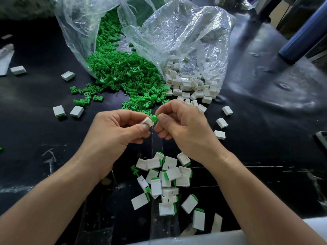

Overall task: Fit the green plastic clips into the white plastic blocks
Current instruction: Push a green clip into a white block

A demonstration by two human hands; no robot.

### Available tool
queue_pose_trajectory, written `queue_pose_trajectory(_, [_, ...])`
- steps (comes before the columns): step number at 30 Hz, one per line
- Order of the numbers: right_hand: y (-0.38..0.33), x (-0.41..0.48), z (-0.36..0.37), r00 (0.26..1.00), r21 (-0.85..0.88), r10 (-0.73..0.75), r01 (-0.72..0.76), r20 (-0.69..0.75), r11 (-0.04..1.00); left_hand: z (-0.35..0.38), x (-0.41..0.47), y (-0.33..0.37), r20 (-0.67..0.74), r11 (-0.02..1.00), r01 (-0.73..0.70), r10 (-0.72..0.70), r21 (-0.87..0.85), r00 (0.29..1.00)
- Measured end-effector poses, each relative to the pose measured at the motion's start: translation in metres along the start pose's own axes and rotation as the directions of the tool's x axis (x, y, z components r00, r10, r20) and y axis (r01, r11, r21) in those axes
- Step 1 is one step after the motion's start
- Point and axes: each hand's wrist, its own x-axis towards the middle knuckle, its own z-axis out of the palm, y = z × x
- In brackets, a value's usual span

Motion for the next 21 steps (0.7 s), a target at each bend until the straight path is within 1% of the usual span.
queue_pose_trajectory(9, [-0.0011, -0.0026, 0.0003, 0.999, -0.09, -0.022, 0.026, 0.043, 0.996, 0.0002, -0.0014, 0.0013, 0.025, 1.0, -0.013, 0.012, 0.01, 1.0])
queue_pose_trajectory(13, [-0.0028, -0.003, 0.0, 0.999, -0.078, 0.016, -0.012, 0.043, 0.997, 0.0002, -0.0018, 0.0029, 0.024, 0.999, -0.031, 0.031, 0.014, 0.999])
queue_pose_trajectory(16, [-0.0036, -0.0034, -0.0002, 0.998, -0.203, 0.032, -0.019, 0.06, 0.979, 0.0005, -0.0026, 0.0029, 0.023, 0.999, -0.043, 0.042, 0.024, 0.999])
queue_pose_trajectory(18, [-0.0047, -0.004, -0.0001, 0.998, -0.256, 0.019, -0.001, 0.067, 0.967, 0.0004, -0.0026, 0.0024, 0.035, 1.0, -0.022, 0.021, 0.011, 0.999])
queue_pose_trajectory(21, [-0.0055, -0.0051, 0.0009, 0.998, -0.258, -0.023, 0.037, 0.059, 0.966, -0.0007, -0.0011, 0.0021, 0.066, 0.998, 0.046, -0.044, -0.038, 0.997])
